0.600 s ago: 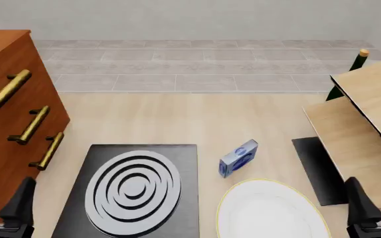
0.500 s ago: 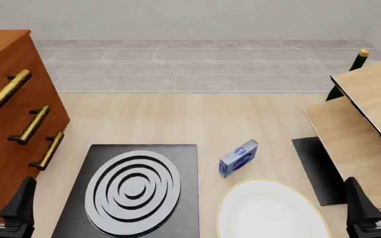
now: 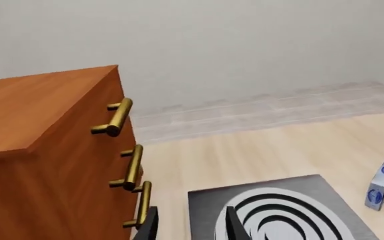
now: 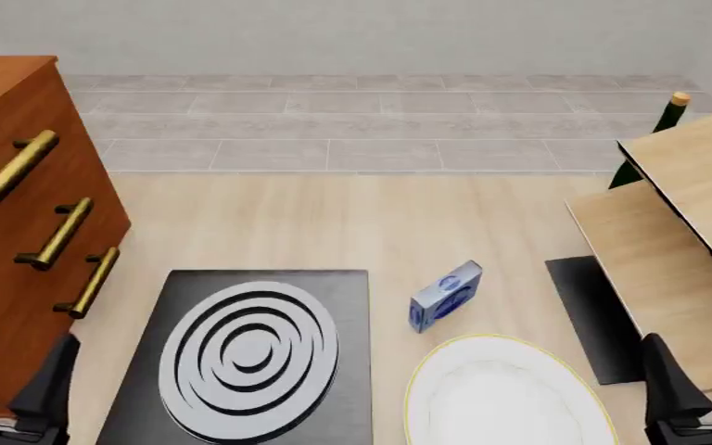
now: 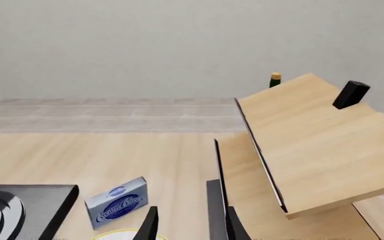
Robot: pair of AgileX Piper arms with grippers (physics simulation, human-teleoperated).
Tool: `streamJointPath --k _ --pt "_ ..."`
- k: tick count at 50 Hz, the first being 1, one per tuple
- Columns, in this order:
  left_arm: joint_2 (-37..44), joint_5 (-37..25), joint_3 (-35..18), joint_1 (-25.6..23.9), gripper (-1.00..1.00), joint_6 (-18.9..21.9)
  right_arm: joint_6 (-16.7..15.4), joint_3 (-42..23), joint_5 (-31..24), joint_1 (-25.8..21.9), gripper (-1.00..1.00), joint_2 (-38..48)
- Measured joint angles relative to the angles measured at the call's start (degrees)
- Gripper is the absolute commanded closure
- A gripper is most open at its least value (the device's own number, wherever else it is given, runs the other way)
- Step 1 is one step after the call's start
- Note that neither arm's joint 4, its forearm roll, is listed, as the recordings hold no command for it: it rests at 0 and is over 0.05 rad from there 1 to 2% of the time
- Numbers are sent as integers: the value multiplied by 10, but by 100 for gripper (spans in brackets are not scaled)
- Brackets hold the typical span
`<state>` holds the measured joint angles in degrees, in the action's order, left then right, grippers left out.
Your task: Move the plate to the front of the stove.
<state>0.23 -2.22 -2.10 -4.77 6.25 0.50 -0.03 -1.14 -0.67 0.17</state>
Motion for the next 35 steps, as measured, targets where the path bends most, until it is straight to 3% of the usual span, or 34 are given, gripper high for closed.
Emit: streamJointPath --k 17,35 --pt "12 -66 -71 -122 -100 113 2 0 -4 -8 -100 0" --pt "107 -75 -121 -260 -100 272 1 0 -6 -12 -100 1"
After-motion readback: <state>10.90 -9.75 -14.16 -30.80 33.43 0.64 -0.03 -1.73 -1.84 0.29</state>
